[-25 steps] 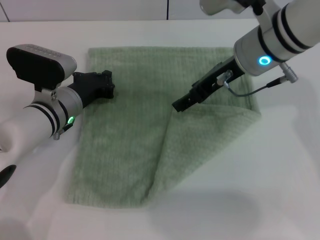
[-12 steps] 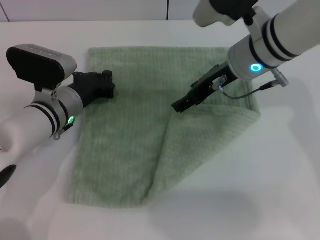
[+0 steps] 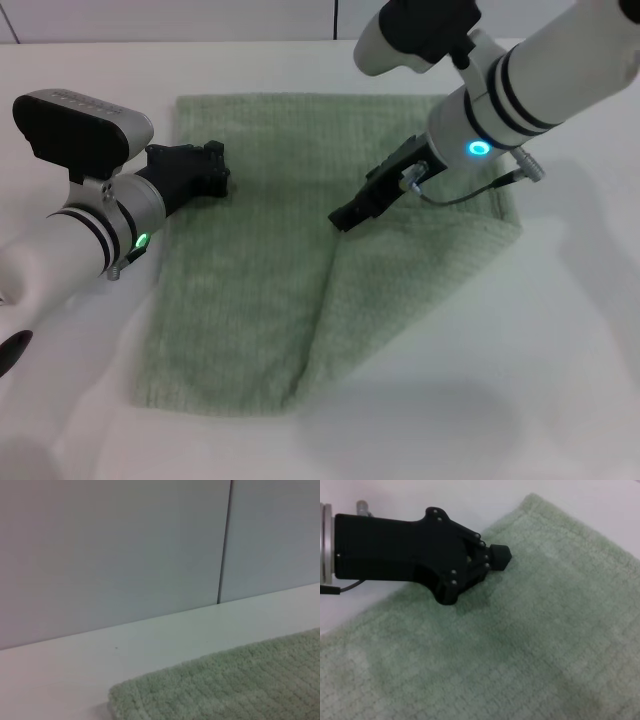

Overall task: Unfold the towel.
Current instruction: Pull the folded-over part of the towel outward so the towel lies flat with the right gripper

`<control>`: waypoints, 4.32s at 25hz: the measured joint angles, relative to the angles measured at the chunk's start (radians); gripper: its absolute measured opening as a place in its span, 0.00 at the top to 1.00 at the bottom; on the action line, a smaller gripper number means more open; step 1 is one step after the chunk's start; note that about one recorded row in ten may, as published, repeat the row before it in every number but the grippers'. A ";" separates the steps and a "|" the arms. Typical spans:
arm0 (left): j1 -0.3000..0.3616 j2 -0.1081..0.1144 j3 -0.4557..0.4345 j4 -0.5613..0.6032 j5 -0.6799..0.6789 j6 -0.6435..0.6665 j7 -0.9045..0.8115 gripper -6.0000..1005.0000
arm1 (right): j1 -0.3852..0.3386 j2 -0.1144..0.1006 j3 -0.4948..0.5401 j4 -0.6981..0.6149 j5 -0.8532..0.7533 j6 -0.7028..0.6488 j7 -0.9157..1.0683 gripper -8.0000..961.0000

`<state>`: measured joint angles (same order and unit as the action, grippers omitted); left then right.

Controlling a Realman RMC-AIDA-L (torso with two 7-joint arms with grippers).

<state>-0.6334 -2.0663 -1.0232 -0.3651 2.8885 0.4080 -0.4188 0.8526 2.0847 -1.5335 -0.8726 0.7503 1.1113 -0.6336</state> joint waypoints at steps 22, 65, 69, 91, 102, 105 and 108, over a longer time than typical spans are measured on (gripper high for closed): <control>0.000 0.000 0.000 0.000 0.000 0.000 0.000 1.00 | 0.015 0.002 -0.056 0.068 0.053 -0.057 -0.008 0.15; 0.003 0.002 0.000 -0.008 0.000 -0.010 0.002 1.00 | -0.030 -0.006 -0.061 -0.100 -0.001 0.043 -0.004 0.94; 0.003 0.002 0.000 -0.008 0.000 -0.011 0.003 1.00 | -0.080 -0.008 -0.053 -0.236 -0.023 0.118 -0.004 0.97; 0.006 0.003 0.000 -0.022 0.000 -0.024 0.005 1.00 | -0.261 -0.002 -0.019 -0.828 -0.117 0.583 -0.093 0.97; 0.005 0.003 0.000 -0.023 0.000 -0.037 0.008 1.00 | -0.266 -0.005 -0.037 -0.820 -0.161 0.654 -0.138 0.94; 0.004 0.004 0.000 -0.025 0.000 -0.039 0.008 1.00 | -0.270 -0.005 -0.069 -0.800 -0.161 0.659 -0.134 0.93; 0.004 0.004 0.000 -0.025 0.000 -0.039 0.007 1.00 | -0.273 -0.005 -0.110 -0.761 -0.165 0.662 -0.110 0.93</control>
<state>-0.6290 -2.0622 -1.0231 -0.3897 2.8885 0.3686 -0.4117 0.5796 2.0799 -1.6433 -1.6333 0.5851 1.7735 -0.7434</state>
